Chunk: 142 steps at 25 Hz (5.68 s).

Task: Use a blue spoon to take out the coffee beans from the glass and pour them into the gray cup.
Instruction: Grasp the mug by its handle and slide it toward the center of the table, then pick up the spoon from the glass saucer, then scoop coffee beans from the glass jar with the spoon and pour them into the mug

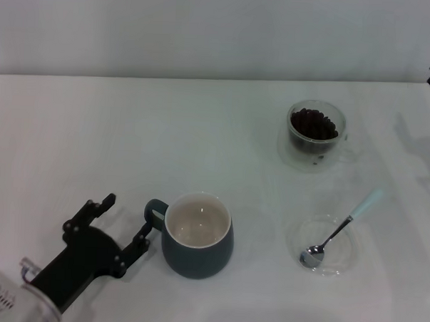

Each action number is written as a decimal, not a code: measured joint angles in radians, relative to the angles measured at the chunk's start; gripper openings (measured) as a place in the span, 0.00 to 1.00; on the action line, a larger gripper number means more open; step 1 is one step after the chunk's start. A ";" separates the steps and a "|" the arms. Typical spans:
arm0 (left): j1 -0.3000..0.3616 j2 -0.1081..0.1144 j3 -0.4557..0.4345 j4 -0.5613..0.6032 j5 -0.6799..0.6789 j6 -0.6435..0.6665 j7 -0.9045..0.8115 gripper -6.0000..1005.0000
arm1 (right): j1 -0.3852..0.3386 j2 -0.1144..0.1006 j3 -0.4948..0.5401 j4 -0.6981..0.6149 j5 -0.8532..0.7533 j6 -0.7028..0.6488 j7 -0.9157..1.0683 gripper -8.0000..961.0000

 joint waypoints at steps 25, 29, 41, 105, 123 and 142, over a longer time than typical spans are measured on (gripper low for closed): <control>0.122 0.003 -0.013 -0.118 -0.574 0.294 -0.257 0.74 | -0.081 -0.241 -0.062 0.123 -0.717 -0.193 1.369 0.85; 0.092 0.003 -0.013 -0.137 -0.576 0.289 -0.255 0.74 | -0.092 -0.199 -0.063 0.122 -0.733 -0.188 1.370 0.85; 0.055 0.003 -0.015 -0.147 -0.579 0.267 -0.254 0.74 | -0.078 -0.137 -0.075 0.113 -0.735 -0.118 1.344 0.85; 0.059 0.003 -0.022 -0.154 -0.601 0.275 -0.261 0.74 | -0.075 -0.074 0.193 -0.054 -0.588 -0.262 1.094 0.16; 0.047 0.000 -0.022 -0.142 -0.605 0.271 -0.261 0.74 | 0.073 -0.036 0.201 -0.115 -0.647 0.002 0.549 0.16; 0.042 0.000 -0.022 -0.142 -0.641 0.265 -0.262 0.74 | 0.068 -0.017 0.200 -0.113 -0.685 0.076 0.499 0.16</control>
